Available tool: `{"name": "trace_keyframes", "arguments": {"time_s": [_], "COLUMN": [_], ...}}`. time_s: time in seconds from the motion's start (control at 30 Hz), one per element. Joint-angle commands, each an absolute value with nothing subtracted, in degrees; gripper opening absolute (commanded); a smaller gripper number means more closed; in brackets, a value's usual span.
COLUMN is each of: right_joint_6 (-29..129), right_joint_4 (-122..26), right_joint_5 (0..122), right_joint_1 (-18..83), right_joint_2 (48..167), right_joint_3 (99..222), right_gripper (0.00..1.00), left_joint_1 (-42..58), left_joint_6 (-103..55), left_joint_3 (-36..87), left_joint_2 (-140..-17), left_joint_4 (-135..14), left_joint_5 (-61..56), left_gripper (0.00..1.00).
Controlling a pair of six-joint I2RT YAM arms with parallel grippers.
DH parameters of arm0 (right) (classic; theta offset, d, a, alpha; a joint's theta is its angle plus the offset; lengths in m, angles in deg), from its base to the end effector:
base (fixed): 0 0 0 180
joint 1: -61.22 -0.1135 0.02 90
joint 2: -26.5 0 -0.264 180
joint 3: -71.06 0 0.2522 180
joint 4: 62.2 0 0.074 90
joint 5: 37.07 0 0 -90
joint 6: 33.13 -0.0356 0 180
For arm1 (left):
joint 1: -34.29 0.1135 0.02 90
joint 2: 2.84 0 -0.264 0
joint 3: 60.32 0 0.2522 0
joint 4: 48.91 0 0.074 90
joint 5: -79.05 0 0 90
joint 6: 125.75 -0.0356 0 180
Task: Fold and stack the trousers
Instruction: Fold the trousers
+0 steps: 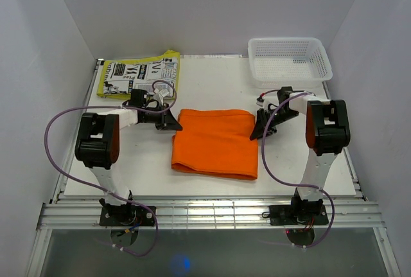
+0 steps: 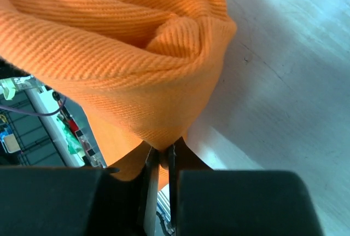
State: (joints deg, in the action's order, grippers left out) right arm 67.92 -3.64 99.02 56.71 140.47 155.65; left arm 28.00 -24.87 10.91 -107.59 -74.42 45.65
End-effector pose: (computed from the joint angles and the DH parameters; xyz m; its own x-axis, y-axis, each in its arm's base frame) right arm 0.3475 0.0531 0.1324 -0.9624 -0.2092 -0.1733 -0.2698 0.6615 0.6997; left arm 0.3403 -0.0674 0.1493 -0.9289 -0.0021 -0.3702 0.3177 0.5088 -0.8001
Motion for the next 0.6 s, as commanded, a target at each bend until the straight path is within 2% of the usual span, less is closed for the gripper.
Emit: {"name": "trace_keyframes", "arguments": {"time_s": [0.0,0.07,0.1,0.17,0.2,0.23,0.27,0.3,0.33,0.5,0.57], "right_joint_6": [67.77,67.33,67.24,67.59,68.11,68.55,69.43,69.96,70.66,74.71,75.24], "right_joint_4": [-4.75,-5.81,-5.90,-5.03,-4.33,-3.62,-2.22,-1.60,-0.98,1.31,1.92], "right_joint_5": [98.90,99.16,99.68,99.69,100.30,100.30,99.00,97.94,96.89,93.98,95.63], "right_joint_1": [56.91,56.65,56.56,55.77,55.68,55.68,55.60,55.59,55.86,55.86,55.68], "right_joint_2": [141.11,141.46,142.15,142.69,142.86,142.69,141.73,140.85,139.97,129.08,124.96], "right_joint_3": [158.03,159.08,159.78,162.58,163.47,164.35,165.84,166.46,166.99,165.86,164.89], "right_gripper": [0.08,0.08,0.08,0.21,0.37,0.46,0.53,0.65,0.68,0.89,0.89], "left_joint_1": [31.46,33.74,34.19,36.66,36.83,36.92,36.92,36.92,36.92,35.35,30.08], "left_joint_6": [-28.98,-31.08,-32.05,-35.91,-38.45,-40.30,-44.93,-46.63,-47.78,-49.46,-49.02], "left_joint_3": [11.80,13.11,13.73,16.44,17.59,18.82,21.53,22.34,22.78,18.32,15.59], "left_joint_2": [-105.67,-105.50,-105.15,-104.36,-102.88,-102.08,-101.20,-98.75,-97.16,-87.05,-83.71], "left_joint_4": [-75.76,-78.92,-80.24,-85.15,-87.44,-92.50,-95.25,-99.37,-100.89,-104.59,-104.51], "left_joint_5": [42.85,39.87,39.42,39.50,39.50,39.76,41.59,42.74,43.71,54.42,54.71], "left_gripper": [0.17,0.22,0.30,0.37,0.44,0.49,0.63,0.73,0.80,0.79,0.72]}}
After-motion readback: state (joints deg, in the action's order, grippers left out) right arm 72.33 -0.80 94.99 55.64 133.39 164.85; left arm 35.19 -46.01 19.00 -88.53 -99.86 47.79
